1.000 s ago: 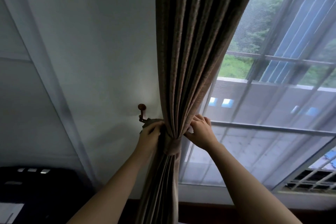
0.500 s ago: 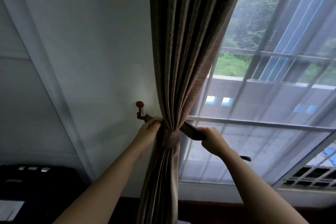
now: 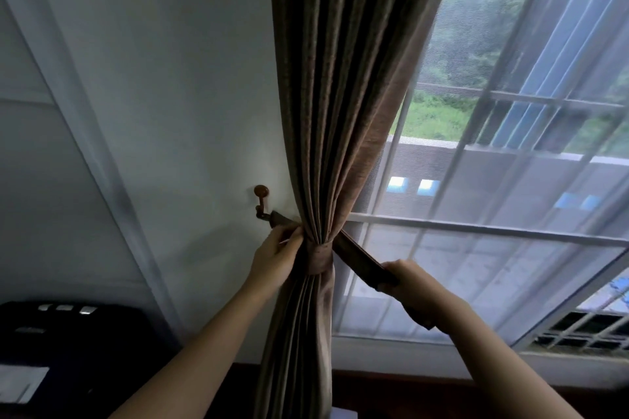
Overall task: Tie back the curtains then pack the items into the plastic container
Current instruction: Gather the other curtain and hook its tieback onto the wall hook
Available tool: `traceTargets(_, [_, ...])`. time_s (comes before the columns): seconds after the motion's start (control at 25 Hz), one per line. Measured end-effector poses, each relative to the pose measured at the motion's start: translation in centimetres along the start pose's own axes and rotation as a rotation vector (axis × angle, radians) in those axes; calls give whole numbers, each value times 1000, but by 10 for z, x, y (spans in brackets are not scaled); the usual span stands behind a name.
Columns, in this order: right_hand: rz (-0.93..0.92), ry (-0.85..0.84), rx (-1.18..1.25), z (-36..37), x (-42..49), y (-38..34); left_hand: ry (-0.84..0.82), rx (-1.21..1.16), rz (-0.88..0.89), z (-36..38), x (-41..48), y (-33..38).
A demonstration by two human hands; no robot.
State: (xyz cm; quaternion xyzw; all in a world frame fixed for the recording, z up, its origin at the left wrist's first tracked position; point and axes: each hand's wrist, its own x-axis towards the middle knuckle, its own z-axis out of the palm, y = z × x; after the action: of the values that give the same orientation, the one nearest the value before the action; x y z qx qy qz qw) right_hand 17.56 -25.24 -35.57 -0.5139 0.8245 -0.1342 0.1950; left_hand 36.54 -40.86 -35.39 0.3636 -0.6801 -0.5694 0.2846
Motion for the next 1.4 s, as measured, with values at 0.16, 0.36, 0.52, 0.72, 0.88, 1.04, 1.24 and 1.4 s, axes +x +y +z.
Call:
traceTargets(0.16, [-125,8,31,3,-20,-29,11,143,-81,-2,6,0])
traceTargets(0.36, [-213,151,-28,5,-26,-77,-300,195,-64,3,17,18])
traceTargets(0.52, [-194,195,-74,51,-27,-104,-338,315,44,5,21,25])
traceTargets(0.72, [-274,-151,-28,74,-38,-105,-408,570,141,-1,21,27])
traceTargets(0.88, [33,-107,145,49,-14,-59,-447,486,102,-14,24,21])
traceTargets(1.04, [45,456,693,14,23,-58,-469,351,68,-28,32,9])
traceTargets(1.24, [-89,441,691,4,54,-96,-495,473,244,-24,35,-1])
traceTargets(1.4, [-64,564,697,13,62,-97,-384,485,380,-48,44,-15])
